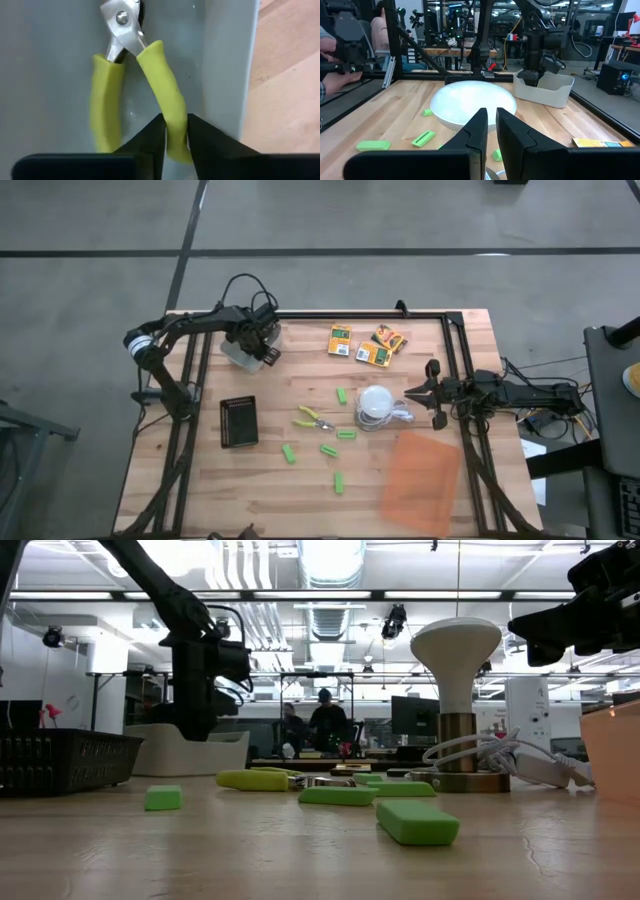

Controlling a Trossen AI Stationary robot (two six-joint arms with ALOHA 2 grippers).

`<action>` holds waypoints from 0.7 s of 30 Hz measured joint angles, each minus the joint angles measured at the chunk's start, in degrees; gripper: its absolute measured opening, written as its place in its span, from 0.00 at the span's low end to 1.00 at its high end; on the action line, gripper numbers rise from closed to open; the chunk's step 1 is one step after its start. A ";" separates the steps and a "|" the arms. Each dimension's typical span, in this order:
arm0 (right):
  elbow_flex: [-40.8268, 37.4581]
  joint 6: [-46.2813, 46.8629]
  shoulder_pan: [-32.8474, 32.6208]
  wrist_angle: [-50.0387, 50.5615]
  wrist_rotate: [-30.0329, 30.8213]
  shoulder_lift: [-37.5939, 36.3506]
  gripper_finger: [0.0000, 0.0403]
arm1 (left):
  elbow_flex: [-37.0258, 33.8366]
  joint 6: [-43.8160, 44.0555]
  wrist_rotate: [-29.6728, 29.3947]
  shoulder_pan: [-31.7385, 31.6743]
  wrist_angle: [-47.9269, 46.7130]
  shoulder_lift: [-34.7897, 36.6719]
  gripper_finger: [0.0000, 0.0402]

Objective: Pick & Place School Supplies
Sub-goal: Put the green hole puncher into the gray bin

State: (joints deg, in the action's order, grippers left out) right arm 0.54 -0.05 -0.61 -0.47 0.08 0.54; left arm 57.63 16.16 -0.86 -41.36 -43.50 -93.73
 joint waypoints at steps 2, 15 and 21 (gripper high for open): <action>0.00 0.00 0.01 0.00 0.01 0.00 0.09 | 0.00 -0.02 0.02 -0.16 -0.01 0.01 0.28; 0.00 0.00 -0.01 0.00 0.01 0.02 0.09 | 5.28 -0.90 -3.11 -0.27 -4.80 7.79 0.35; 0.00 0.00 0.01 0.00 0.02 0.02 0.09 | 8.65 4.34 -2.55 1.40 -6.48 15.17 0.35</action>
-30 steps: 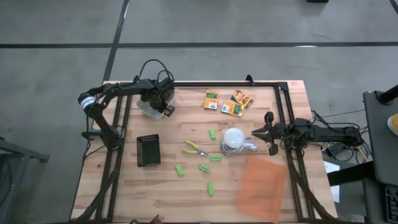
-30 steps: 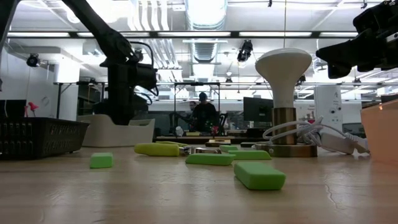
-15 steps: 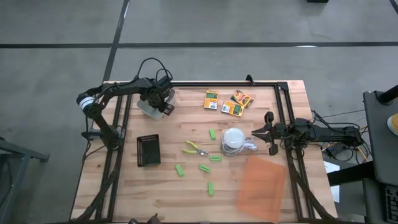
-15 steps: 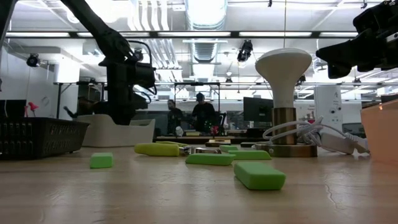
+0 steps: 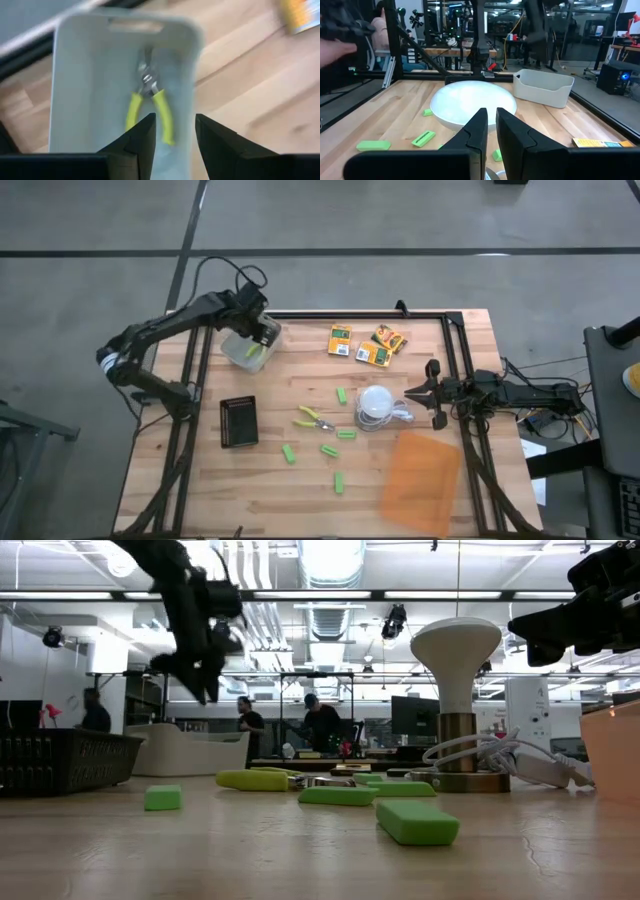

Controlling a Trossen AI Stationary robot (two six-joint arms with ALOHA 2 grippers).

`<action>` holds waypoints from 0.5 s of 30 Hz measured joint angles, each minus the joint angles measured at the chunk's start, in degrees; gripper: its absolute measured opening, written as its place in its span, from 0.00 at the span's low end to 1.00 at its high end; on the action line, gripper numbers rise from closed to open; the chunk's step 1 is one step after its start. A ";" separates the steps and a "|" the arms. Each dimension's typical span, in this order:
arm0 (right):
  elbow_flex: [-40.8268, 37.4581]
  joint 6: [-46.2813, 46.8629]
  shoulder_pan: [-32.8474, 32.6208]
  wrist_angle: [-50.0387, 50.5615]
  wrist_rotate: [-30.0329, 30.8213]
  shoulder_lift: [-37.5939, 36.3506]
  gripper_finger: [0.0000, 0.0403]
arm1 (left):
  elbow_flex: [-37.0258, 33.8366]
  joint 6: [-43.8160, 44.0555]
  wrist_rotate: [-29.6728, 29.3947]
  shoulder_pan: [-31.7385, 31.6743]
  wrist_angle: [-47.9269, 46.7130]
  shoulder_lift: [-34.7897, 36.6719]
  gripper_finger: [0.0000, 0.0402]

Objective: Pick & Place School Supplies
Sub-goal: Put the green hole puncher into the gray bin

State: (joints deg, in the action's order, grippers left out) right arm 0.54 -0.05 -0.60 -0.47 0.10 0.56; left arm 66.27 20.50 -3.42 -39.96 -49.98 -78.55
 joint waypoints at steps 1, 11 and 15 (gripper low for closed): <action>0.00 0.00 0.00 0.00 0.00 0.00 0.09 | 0.53 0.18 0.51 0.80 0.09 1.24 0.35; 0.00 0.00 -0.01 0.00 0.00 0.00 0.09 | 0.20 -14.98 2.51 18.39 9.52 8.75 0.35; 0.00 0.00 -0.01 0.00 0.00 0.00 0.09 | 0.09 -18.12 2.44 25.26 15.14 7.36 0.36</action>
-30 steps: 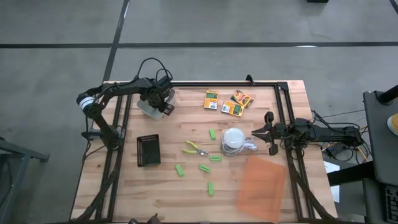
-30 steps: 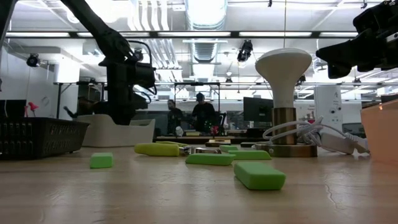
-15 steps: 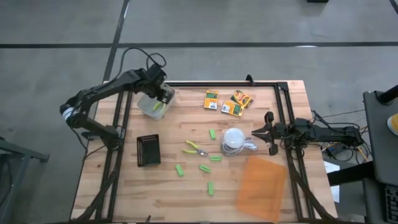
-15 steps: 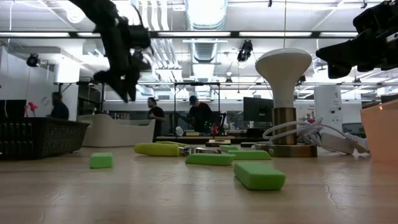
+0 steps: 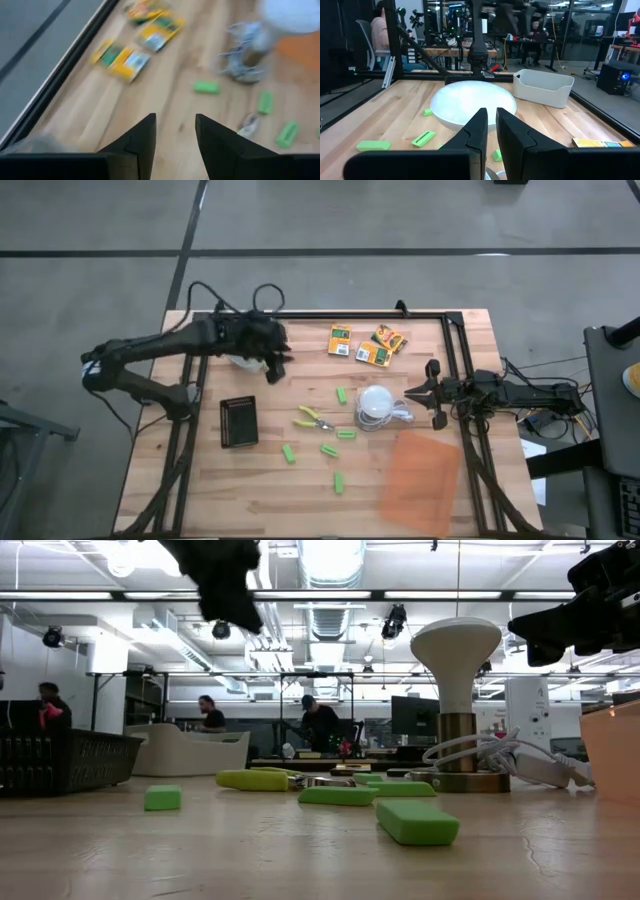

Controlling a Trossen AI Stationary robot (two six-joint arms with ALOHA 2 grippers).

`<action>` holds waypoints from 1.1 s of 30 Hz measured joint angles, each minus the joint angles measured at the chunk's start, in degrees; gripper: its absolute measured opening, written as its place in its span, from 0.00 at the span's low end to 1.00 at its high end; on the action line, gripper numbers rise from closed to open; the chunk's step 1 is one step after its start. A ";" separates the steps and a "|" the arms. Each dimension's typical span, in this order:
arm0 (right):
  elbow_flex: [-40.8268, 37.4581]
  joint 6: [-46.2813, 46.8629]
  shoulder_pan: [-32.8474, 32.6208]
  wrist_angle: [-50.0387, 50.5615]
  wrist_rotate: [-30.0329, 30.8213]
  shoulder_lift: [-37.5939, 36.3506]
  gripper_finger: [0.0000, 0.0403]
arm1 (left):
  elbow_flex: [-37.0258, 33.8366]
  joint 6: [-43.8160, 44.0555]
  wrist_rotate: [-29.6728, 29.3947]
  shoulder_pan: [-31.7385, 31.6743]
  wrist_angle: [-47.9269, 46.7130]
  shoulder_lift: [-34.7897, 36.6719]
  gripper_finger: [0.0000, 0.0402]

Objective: Pick & Place School Supplies
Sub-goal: Put the green hole puncher into the gray bin

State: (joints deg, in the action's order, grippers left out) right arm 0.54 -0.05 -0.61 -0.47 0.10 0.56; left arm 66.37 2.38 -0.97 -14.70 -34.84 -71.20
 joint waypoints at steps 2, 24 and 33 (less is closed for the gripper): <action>0.00 0.00 -0.01 0.00 -0.01 0.00 0.09 | 0.00 -1.97 -0.07 2.47 2.30 -1.83 0.35; 0.00 0.00 0.01 -0.02 0.00 -0.02 0.09 | -0.04 -2.15 1.55 9.66 8.25 -24.76 0.36; 0.00 0.00 0.01 0.00 -0.02 -0.02 0.09 | -0.08 -4.03 2.39 10.13 0.98 -28.42 0.36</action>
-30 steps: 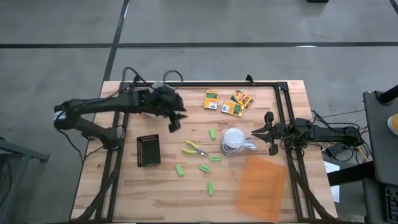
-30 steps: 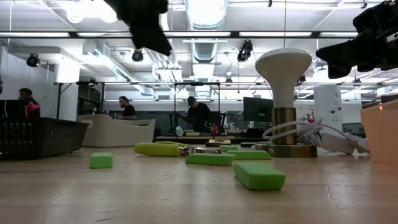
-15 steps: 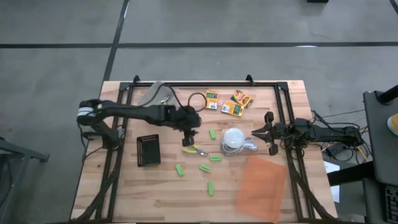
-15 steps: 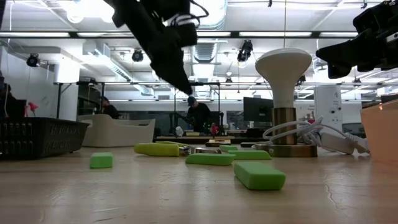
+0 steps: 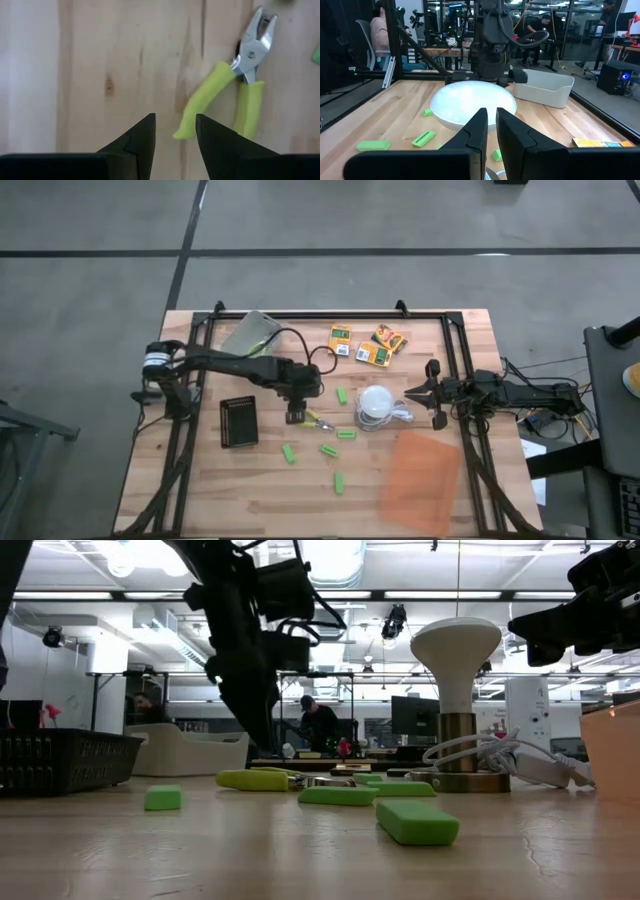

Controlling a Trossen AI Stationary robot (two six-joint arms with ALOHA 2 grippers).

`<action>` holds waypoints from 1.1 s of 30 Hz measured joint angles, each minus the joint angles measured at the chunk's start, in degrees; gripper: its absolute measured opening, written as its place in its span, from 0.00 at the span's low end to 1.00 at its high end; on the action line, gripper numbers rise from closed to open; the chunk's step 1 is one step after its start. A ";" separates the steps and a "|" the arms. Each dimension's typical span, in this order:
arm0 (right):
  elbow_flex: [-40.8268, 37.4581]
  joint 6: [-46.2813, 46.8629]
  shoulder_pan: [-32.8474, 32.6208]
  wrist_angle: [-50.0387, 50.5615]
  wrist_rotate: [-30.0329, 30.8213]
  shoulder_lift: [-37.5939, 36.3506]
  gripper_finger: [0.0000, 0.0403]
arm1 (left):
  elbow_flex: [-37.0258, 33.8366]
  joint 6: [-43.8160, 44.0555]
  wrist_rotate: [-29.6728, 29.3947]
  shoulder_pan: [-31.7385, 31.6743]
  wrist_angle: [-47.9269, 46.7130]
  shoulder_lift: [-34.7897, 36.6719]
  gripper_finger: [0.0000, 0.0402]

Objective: Pick & Place School Supplies
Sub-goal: Put the green hole puncher into the gray bin

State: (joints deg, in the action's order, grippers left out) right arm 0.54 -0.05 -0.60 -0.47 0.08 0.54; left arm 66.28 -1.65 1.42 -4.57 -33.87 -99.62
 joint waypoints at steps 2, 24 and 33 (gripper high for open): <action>0.00 0.00 0.00 0.00 0.01 0.00 0.09 | 0.00 -1.43 0.79 0.43 -0.07 -0.35 0.36; 0.00 0.00 -0.02 0.00 0.00 0.00 0.09 | 0.00 -7.00 0.93 2.07 3.44 -4.99 0.36; 0.00 0.00 -0.01 0.00 0.02 0.00 0.09 | 0.07 -6.06 0.89 2.07 3.40 -6.66 0.34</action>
State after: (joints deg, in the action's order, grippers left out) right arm 0.54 -0.05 -0.61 -0.47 0.09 0.54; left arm 66.35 -7.71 2.31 -2.50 -30.47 -106.28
